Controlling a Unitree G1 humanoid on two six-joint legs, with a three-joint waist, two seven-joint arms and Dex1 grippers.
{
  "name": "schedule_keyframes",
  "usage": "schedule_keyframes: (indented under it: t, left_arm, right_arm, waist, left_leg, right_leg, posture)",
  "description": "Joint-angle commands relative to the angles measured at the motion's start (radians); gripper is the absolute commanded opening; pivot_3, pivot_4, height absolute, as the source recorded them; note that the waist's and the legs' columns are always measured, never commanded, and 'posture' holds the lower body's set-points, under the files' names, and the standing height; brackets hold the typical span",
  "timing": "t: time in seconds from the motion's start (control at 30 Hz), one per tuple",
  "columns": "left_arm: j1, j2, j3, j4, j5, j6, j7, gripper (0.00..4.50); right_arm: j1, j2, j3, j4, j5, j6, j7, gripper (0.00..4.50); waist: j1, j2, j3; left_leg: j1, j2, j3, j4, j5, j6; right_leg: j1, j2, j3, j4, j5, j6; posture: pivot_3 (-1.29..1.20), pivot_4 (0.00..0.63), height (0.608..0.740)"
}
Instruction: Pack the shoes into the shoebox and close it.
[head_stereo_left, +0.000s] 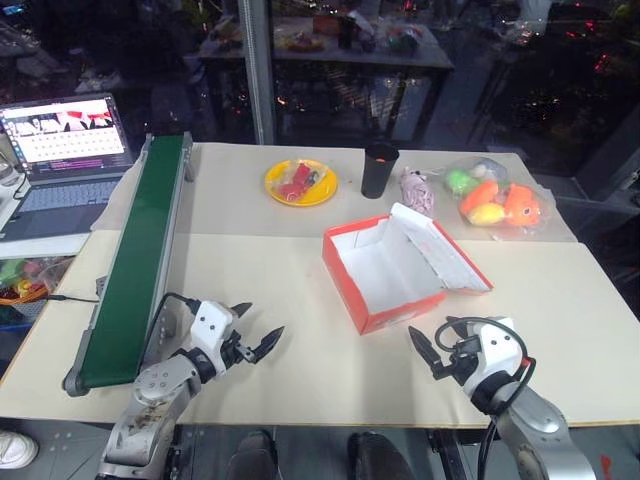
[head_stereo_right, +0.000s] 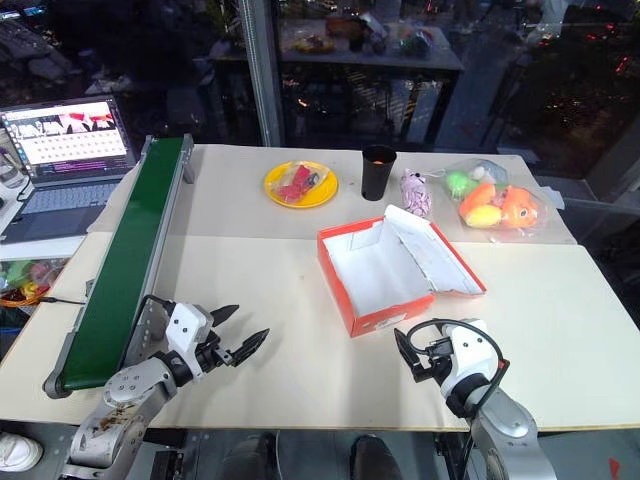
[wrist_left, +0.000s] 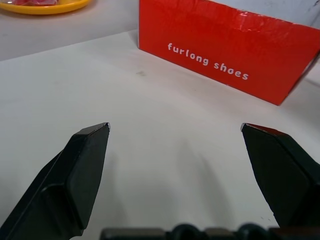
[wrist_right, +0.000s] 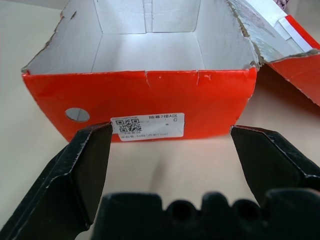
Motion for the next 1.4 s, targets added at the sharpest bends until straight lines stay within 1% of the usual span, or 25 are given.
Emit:
schedule_keyframes:
  t: [0.03,0.1,0.27,0.37,0.43,0.53,0.57,0.6,0.67,0.83,0.87,0.9,1.1,1.2,1.27,1.4]
  left_arm:
    - [-0.026,-0.006,-0.009,-0.016,0.003,0.001,0.007,4.5]
    - [-0.075,-0.018,0.017,-0.018,-0.029,0.044,0.031,4.5]
    - [-0.262,-0.029,0.17,0.018,-0.091,0.086,0.139,4.5]
    - [-0.376,-0.01,0.225,0.04,-0.091,0.129,0.203,4.5]
    - [-0.428,0.0,0.237,0.046,-0.062,0.167,0.254,4.5]
    - [-0.474,0.012,0.247,0.018,-0.039,0.224,0.318,4.5]
    - [-0.48,0.018,0.248,0.0,-0.028,0.248,0.343,4.5]
    - [-0.481,0.024,0.25,-0.019,-0.017,0.267,0.364,4.5]
    - [-0.478,0.032,0.252,-0.05,-0.003,0.295,0.39,4.5]
    - [-0.438,0.06,0.311,-0.142,0.028,0.383,0.468,4.5]
    - [-0.426,0.065,0.327,-0.161,0.032,0.398,0.478,4.5]
    - [-0.417,0.068,0.34,-0.178,0.031,0.416,0.486,4.5]
    - [-0.36,0.065,0.41,-0.266,0.017,0.497,0.52,4.5]
    - [-0.338,0.062,0.439,-0.304,0.014,0.529,0.534,4.5]
    - [-0.336,0.063,0.447,-0.314,0.014,0.542,0.539,4.5]
    - [-0.342,0.059,0.456,-0.289,0.017,0.54,0.544,4.5]
  right_arm:
    - [-0.021,0.007,-0.021,-0.032,0.018,-0.01,-0.016,4.44]
    - [-0.067,0.015,-0.063,-0.077,0.088,0.05,-0.037,4.44]
    - [-0.245,-0.049,-0.144,-0.189,0.284,0.251,-0.058,4.44]
    - [-0.388,-0.093,-0.169,-0.211,0.392,0.362,-0.087,4.44]
    - [-0.472,-0.115,-0.157,-0.199,0.412,0.405,-0.106,4.44]
    - [-0.571,-0.137,-0.079,-0.158,0.344,0.412,-0.124,4.44]
    - [-0.601,-0.137,-0.037,-0.138,0.305,0.402,-0.134,4.44]
    - [-0.623,-0.132,-0.004,-0.12,0.277,0.393,-0.143,4.44]
    - [-0.648,-0.125,0.038,-0.093,0.245,0.385,-0.147,4.44]
    - [-0.721,-0.08,0.158,0.033,0.174,0.318,-0.091,4.44]
    - [-0.736,-0.071,0.176,0.06,0.188,0.326,-0.057,4.44]
    - [-0.745,-0.058,0.18,0.08,0.218,0.341,-0.022,4.44]
    - [-0.779,-0.006,0.229,0.21,0.16,0.254,0.045,4.44]
    - [-0.787,0.023,0.239,0.251,0.156,0.226,0.074,4.44]
    - [-0.791,0.036,0.241,0.269,0.147,0.213,0.085,4.44]
    - [-0.799,0.059,0.248,0.279,0.149,0.209,0.11,4.44]
  waist:
    - [0.001,0.0,0.0]
    - [0.002,0.0,0.0]
    - [0.0,-0.001,0.002]
    - [-0.001,-0.001,0.002]
    - [0.0,-0.001,0.002]
    - [0.0,-0.001,0.002]
    - [0.0,-0.001,0.002]
    - [-0.001,-0.001,0.002]
    - [-0.002,-0.002,0.002]
    - [0.0,-0.002,0.002]
    - [-0.003,-0.002,0.002]
    - [-0.003,-0.002,0.002]
    - [0.003,-0.002,0.002]
    - [0.001,-0.003,0.002]
    - [0.002,-0.003,0.002]
    - [0.001,-0.003,0.002]
  left_leg:
    - [0.0,0.0,0.0,0.0,0.0,0.0]
    - [0.0,0.0,0.0,0.001,0.0,0.0]
    - [0.0,-0.001,0.0,0.007,0.0,-0.001]
    - [0.002,-0.001,0.0,0.007,0.0,-0.001]
    - [0.002,-0.001,0.0,0.007,0.0,-0.001]
    - [0.002,-0.002,-0.001,0.008,0.0,0.0]
    - [0.001,-0.002,-0.001,0.008,0.001,0.001]
    - [0.001,-0.002,-0.001,0.008,0.005,0.007]
    - [0.0,-0.002,-0.001,0.005,0.005,0.009]
    - [-0.002,-0.002,-0.002,0.001,0.003,0.011]
    - [-0.002,-0.002,-0.002,0.001,0.003,0.011]
    - [-0.002,-0.002,-0.002,0.001,0.002,0.011]
    - [-0.002,-0.002,-0.002,0.005,0.003,0.011]
    - [-0.002,-0.002,-0.002,0.007,0.003,0.01]
    - [-0.002,-0.002,-0.002,0.007,0.003,0.01]
    - [-0.001,-0.002,-0.002,0.007,0.003,0.01]
  right_leg:
    - [0.0,0.0,0.0,0.0,0.0,0.0]
    - [0.0,0.0,0.0,0.0,-0.002,0.003]
    - [0.002,-0.001,0.0,-0.001,0.005,0.003]
    - [0.003,-0.001,0.0,-0.001,0.006,0.002]
    - [0.004,-0.001,0.0,-0.001,0.007,0.002]
    - [0.004,-0.001,0.001,0.0,0.007,0.003]
    - [0.004,0.0,0.001,0.0,0.006,0.004]
    - [0.004,0.0,0.002,0.0,0.006,0.005]
    - [0.003,0.001,0.003,0.0,0.008,0.007]
    - [0.0,0.002,0.002,0.0,0.006,0.007]
    - [0.0,0.002,0.002,0.0,0.006,0.007]
    - [0.0,0.002,0.002,0.0,0.006,0.007]
    - [0.002,0.002,0.002,0.001,0.007,0.007]
    - [0.002,0.001,0.002,0.001,0.008,0.005]
    - [0.002,0.001,0.002,0.001,0.007,0.002]
    - [0.002,0.001,0.002,0.002,0.008,0.002]
  posture:
    - [0.0,0.15,0.736]
    - [0.0,0.15,0.736]
    - [0.0,0.15,0.736]
    - [0.0,0.15,0.736]
    - [0.0,0.15,0.736]
    - [0.0,0.15,0.736]
    - [0.0,0.15,0.736]
    - [0.0,0.15,0.736]
    - [0.0,0.15,0.736]
    - [0.0,0.15,0.736]
    - [0.0,0.15,0.736]
    - [0.0,0.15,0.736]
    - [0.0,0.15,0.736]
    - [0.0,0.15,0.736]
    - [0.0,0.15,0.736]
    - [0.0,0.15,0.736]
